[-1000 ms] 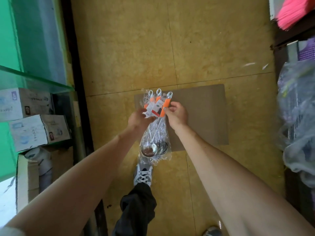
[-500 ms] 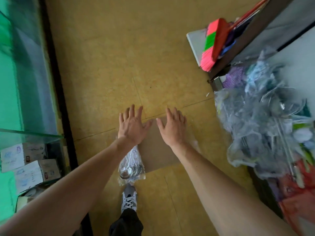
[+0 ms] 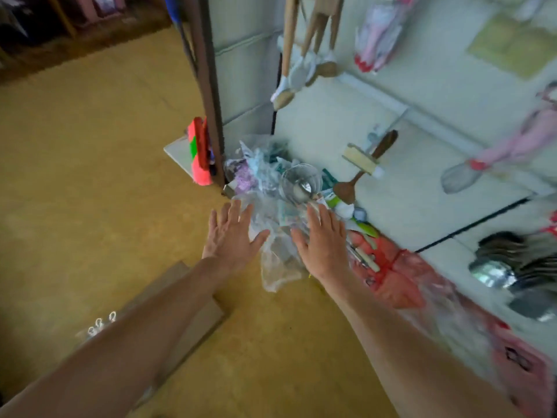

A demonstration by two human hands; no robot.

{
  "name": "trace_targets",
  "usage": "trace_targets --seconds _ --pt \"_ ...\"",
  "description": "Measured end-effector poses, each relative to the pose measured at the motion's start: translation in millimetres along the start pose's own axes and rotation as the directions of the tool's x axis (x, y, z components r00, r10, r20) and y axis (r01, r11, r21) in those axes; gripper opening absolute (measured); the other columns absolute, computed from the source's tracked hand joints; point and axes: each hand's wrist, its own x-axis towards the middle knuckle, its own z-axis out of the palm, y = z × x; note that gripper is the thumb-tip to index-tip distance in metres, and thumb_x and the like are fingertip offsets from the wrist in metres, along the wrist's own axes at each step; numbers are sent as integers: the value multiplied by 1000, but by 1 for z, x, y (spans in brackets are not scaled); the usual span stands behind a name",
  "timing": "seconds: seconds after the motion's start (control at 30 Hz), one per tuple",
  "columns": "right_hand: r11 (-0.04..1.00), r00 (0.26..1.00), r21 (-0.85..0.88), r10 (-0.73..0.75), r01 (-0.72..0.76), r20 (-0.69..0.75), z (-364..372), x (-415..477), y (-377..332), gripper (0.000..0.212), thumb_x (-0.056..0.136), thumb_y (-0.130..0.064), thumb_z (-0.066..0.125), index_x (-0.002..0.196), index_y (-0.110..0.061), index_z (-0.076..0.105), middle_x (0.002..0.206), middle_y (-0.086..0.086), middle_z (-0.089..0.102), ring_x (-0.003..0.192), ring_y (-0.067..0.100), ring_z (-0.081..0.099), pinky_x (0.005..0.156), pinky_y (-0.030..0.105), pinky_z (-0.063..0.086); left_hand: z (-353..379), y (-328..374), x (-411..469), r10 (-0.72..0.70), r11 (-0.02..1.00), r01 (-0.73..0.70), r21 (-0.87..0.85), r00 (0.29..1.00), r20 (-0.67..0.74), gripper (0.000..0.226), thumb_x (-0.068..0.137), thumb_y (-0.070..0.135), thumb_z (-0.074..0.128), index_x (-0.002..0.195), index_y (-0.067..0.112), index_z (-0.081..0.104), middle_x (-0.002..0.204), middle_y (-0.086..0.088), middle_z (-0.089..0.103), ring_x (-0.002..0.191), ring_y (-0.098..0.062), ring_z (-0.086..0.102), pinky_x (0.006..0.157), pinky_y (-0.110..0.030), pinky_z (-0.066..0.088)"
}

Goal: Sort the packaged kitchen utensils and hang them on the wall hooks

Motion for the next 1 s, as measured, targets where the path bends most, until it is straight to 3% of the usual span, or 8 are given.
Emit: trace_targets --seconds 0.17,0.3,0.43,0.53,0.63,0.77,0.83,1.0 --pt "983 980 -12 180 -182 -85 -77 -55 154 65 101 -54 35 153 -16 31 160 13 27 148 32 22 120 47 18 -8 184 5 234 972 -234 -8 972 16 74 95 65 24 154 22 18 161 -8 17 149 -29 10 122 -47 5" --pt "938 925 21 345 -346 -159 -130 -117 270 65 101 -54 37 151 -13 33 159 16 28 147 33 24 121 49 17 0 321 -7 419 908 -419 2 908 15 74 96 65 27 154 21 20 161 -9 19 149 -29 11 122 -47 4" --pt "867 841 6 485 -498 -238 -170 -186 373 61 99 -52 40 146 -13 40 151 17 40 140 36 36 114 52 30 13 442 -31 575 814 -577 69 817 50 72 95 63 24 153 19 25 158 -12 25 146 -32 20 120 -51 13" --pt "804 765 39 578 -593 -284 -194 -239 433 64 97 -52 38 146 -11 41 149 20 42 138 39 38 113 52 30 22 521 -57 681 730 -683 34 731 51 77 89 65 19 146 16 39 150 -15 39 139 -36 34 116 -54 24" --pt "746 698 61 646 -663 -309 -215 -285 479 67 97 -54 34 147 -9 40 152 21 38 142 39 33 116 52 25 40 584 -80 773 632 -775 29 633 44 73 89 63 27 140 15 47 140 -15 50 130 -37 44 111 -50 33" --pt "673 610 104 716 -732 -339 -229 -331 530 75 95 -61 21 148 -11 38 154 19 36 144 37 31 118 52 23 67 656 -112 839 539 -842 -23 534 108 73 92 62 26 143 13 42 142 -14 47 133 -34 40 112 -46 33" --pt "638 566 152 751 -755 -339 -234 -346 553 75 95 -62 23 147 -10 40 154 19 37 143 37 33 117 52 25 80 690 -126 848 520 -853 -43 510 147 67 97 58 31 145 13 39 143 -12 46 133 -32 40 112 -42 31" --pt "592 493 289 797 -752 -350 -245 -363 607 64 101 -44 45 152 -9 29 157 17 32 145 31 28 119 43 23 107 779 -147 798 601 -770 -215 566 206 56 101 43 42 145 10 36 140 -15 49 129 -33 44 103 -42 39"
